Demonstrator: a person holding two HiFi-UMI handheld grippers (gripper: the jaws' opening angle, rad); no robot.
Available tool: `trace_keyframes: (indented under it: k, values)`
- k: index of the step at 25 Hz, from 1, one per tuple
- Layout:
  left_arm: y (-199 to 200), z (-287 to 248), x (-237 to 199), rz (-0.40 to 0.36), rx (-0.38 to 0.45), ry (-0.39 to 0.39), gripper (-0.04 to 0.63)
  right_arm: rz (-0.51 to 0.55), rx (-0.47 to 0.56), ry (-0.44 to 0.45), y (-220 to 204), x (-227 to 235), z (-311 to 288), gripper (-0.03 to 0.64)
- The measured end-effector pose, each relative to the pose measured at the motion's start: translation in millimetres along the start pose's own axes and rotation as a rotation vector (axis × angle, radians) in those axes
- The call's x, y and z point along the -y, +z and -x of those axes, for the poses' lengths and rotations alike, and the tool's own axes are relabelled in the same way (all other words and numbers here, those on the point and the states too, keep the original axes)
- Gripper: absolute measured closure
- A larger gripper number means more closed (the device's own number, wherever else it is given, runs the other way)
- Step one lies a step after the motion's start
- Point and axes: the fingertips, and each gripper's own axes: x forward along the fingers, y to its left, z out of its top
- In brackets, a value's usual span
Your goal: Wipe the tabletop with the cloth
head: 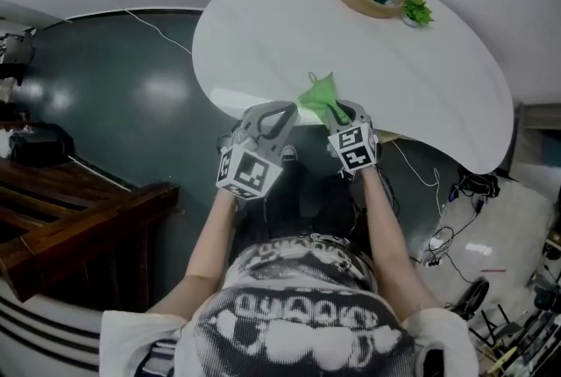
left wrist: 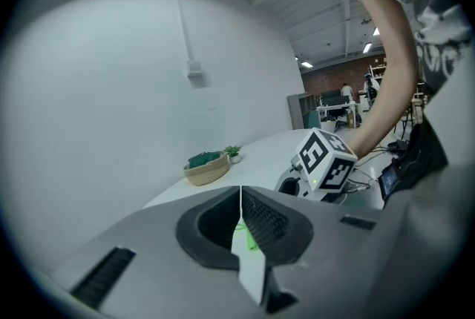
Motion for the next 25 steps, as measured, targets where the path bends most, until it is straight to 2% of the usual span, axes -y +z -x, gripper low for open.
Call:
trace_keyframes:
  k: [14,25]
  values:
    - [93,-112,133,-0.04,0.043,-0.136,0.589,-0.149,-0.037,-0.167,-137,160,117,0.563]
    - [147,-177,218,-0.1,0.075,-0.26,0.589,-0.236,-0.072,-0.294,-231,242,206,0.563]
